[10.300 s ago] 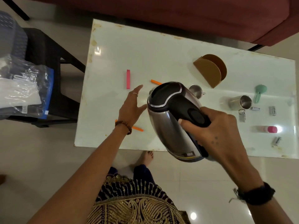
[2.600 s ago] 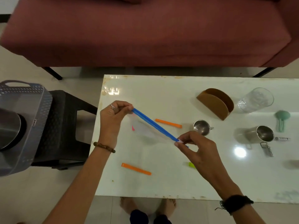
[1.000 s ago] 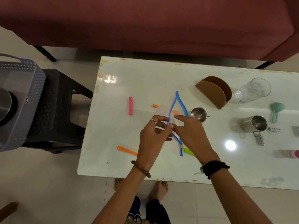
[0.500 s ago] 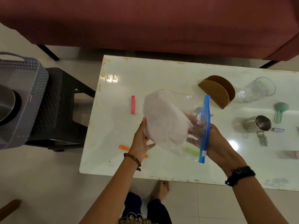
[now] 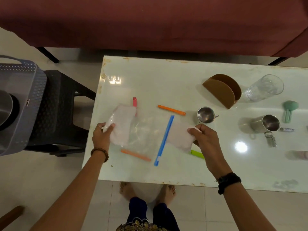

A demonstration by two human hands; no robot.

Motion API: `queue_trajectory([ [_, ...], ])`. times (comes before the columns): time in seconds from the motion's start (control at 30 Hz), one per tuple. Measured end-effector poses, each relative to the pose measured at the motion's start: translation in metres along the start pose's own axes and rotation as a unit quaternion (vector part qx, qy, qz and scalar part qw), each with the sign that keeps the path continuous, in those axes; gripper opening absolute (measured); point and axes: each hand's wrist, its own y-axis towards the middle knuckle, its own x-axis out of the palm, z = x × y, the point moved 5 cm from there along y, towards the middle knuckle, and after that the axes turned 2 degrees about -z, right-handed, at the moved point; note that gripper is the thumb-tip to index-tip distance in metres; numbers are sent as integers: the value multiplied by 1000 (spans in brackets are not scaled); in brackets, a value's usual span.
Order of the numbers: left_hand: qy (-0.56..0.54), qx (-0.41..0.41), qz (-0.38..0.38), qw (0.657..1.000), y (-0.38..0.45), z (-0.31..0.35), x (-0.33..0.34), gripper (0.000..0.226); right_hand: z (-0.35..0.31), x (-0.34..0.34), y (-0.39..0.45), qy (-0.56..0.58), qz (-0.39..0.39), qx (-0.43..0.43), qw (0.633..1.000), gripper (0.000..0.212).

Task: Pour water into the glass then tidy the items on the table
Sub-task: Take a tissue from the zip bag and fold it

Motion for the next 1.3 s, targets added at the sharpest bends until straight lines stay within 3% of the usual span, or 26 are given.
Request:
queue_trajectory([
  [0.1,145,28,37,988,2,-3,-2,49,-5,-1,-6,55,13,-11,998,22],
  [0.17,141,114,79,980,-15,10,10,43,-10,1,-8,85,10,-9,996,16],
  [0.23,81,172,73,979,-45,21,35,31,-16,8,-10,119,-6,6,993,18],
  [0.27,4,149,47,988,-60,20,50,26,-19,13,-11,165,-24,18,986,20],
  [0.3,-110,75,10,991,-74,18,66,22,-22,19,-12,230,-49,32,971,22],
  [0.33,-230,-20,-40,972,-90,15,83,19,-25,26,-14,302,-79,48,949,24],
  [0.4,-402,-164,-147,889,-118,19,116,16,-29,36,-18,398,-122,74,906,25],
  [0.5,-500,-192,-236,811,-132,37,133,46,-20,40,-22,401,-106,109,903,22],
  [0.6,-525,-157,-278,789,-125,59,134,50,-5,27,-25,307,-36,112,944,16],
  [0.73,-525,-100,-289,794,-117,76,128,49,-9,14,-28,67,12,0,998,30],
  [0.87,-476,-76,-301,823,-118,79,125,42,-37,23,-33,-69,22,-151,986,41],
  [1.03,-363,-13,-290,885,-127,81,122,35,-45,43,-27,-181,-22,-166,969,49],
  [1.2,-288,53,-297,909,-132,92,120,57,-47,50,-21,-138,-91,-146,975,43],
  [1.3,-291,37,-302,907,-130,91,118,39,-49,45,-20,-81,-64,-147,984,19],
])
